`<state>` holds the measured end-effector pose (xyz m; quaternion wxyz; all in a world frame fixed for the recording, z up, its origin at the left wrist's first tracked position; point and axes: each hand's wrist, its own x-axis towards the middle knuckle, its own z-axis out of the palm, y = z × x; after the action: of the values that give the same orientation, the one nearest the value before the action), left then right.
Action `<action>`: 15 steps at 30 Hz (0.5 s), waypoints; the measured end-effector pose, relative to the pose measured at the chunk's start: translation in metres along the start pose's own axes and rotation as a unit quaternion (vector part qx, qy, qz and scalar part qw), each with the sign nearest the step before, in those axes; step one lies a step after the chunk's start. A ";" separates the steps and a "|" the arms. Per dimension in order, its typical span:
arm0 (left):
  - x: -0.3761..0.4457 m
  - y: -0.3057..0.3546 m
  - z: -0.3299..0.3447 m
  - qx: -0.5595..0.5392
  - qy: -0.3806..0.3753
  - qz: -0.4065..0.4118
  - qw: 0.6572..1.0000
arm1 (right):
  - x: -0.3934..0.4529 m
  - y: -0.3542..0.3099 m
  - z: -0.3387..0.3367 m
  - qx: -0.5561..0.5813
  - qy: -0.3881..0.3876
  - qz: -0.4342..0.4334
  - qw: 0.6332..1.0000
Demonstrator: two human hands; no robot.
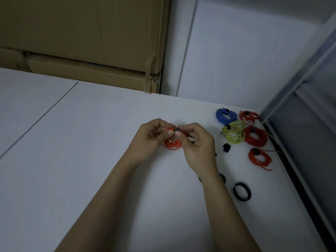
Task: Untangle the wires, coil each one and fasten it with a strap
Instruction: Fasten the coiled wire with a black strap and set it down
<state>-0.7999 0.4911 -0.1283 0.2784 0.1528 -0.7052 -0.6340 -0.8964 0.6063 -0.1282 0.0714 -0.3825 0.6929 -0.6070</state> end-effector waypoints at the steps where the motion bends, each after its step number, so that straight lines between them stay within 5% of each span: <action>1: 0.000 0.001 0.002 -0.008 0.000 0.001 1.000 | 0.000 -0.001 0.000 0.005 0.005 0.010 1.000; 10: -0.004 0.005 0.023 -0.017 -0.039 0.006 0.999 | 0.001 -0.008 -0.020 0.026 0.082 0.024 0.996; 15: 0.004 0.010 0.042 -0.002 0.027 0.001 1.000 | 0.014 -0.010 -0.034 0.049 0.076 0.016 0.996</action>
<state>-0.8263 0.5248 -0.1195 0.2986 0.1687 -0.6965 -0.6303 -0.9211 0.6247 -0.1049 0.0468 -0.3199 0.6717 -0.6666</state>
